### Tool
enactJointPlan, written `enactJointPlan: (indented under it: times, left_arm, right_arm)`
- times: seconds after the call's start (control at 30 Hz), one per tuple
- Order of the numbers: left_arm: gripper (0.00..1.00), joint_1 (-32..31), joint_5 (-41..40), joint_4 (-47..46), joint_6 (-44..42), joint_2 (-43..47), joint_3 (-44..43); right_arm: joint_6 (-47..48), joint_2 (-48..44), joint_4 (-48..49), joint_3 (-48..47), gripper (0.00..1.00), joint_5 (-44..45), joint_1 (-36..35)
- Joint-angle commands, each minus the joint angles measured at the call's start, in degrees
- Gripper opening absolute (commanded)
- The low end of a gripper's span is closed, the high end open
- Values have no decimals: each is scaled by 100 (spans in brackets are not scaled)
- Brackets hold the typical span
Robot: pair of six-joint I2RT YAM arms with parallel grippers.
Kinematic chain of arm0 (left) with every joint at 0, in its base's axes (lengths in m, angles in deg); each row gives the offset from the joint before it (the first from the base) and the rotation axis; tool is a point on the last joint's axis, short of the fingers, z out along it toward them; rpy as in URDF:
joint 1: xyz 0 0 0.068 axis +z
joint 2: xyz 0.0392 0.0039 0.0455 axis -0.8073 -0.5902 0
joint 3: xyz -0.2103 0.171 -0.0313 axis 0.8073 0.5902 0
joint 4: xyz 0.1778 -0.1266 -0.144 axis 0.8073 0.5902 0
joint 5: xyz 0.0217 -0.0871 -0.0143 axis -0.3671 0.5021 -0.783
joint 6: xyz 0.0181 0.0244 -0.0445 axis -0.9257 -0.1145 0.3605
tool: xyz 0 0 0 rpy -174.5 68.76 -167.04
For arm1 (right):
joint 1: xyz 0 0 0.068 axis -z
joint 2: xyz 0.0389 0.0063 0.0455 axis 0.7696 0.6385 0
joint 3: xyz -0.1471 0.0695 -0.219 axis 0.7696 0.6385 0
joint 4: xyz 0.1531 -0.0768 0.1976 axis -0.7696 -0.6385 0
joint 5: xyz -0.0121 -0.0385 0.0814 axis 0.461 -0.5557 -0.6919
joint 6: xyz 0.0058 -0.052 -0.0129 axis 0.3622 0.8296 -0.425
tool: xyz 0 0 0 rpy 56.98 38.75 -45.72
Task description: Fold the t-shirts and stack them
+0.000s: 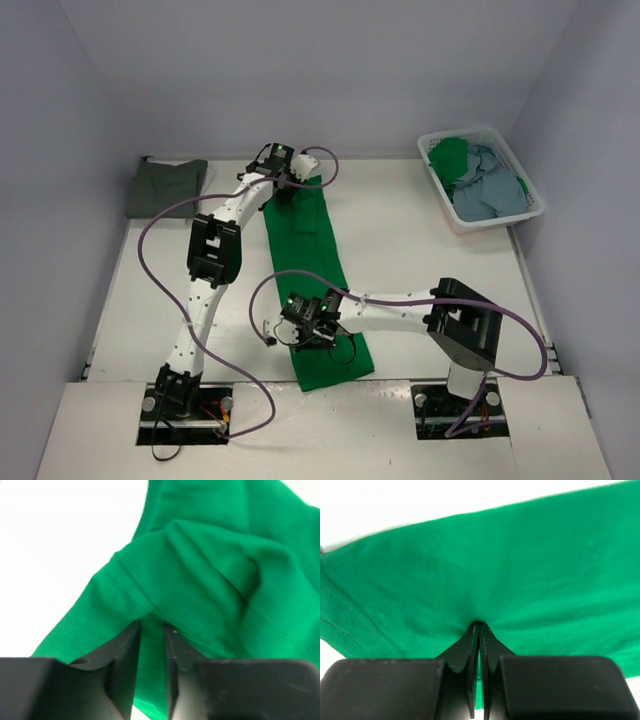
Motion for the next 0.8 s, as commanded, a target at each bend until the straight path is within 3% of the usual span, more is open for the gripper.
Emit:
enactJointPlan:
  times: [0.0,0.03,0.07,0.4,0.63,0.67,0.7,0.77]
  left_arm:
    - [27,-152,-387,-14,-83,1,-393]
    - [38,-222,-483,-58,-91,-8,-429]
    - [41,-257,-624,-119,-74,1,-429]
    - [58,-336,-1284,-489,295,545,-719]
    - [72,-310,-1477,-340,120,1756,-623]
    - [73,-310,-1486,-296,76,1933,-562]
    - [83,-310,-1478,-243,41,2291,-430]
    - [83,-310,-1355,193,-82,2662,-333]
  right_arm:
    - [-277,-5,-221,-55,0,-519,-178]
    - [-268,-13,-203,-64,0,-466,-169]
    - [-242,-40,-177,-81,1,-335,-169]
    - [48,-725,-36,-309,22,0,182]
    - [320,-1560,-10,-810,36,26,1095]
    - [355,-1647,-10,-854,36,70,1158]
    - [365,-1814,8,-898,36,131,1219]
    - [382,-2016,34,-925,36,377,1316]
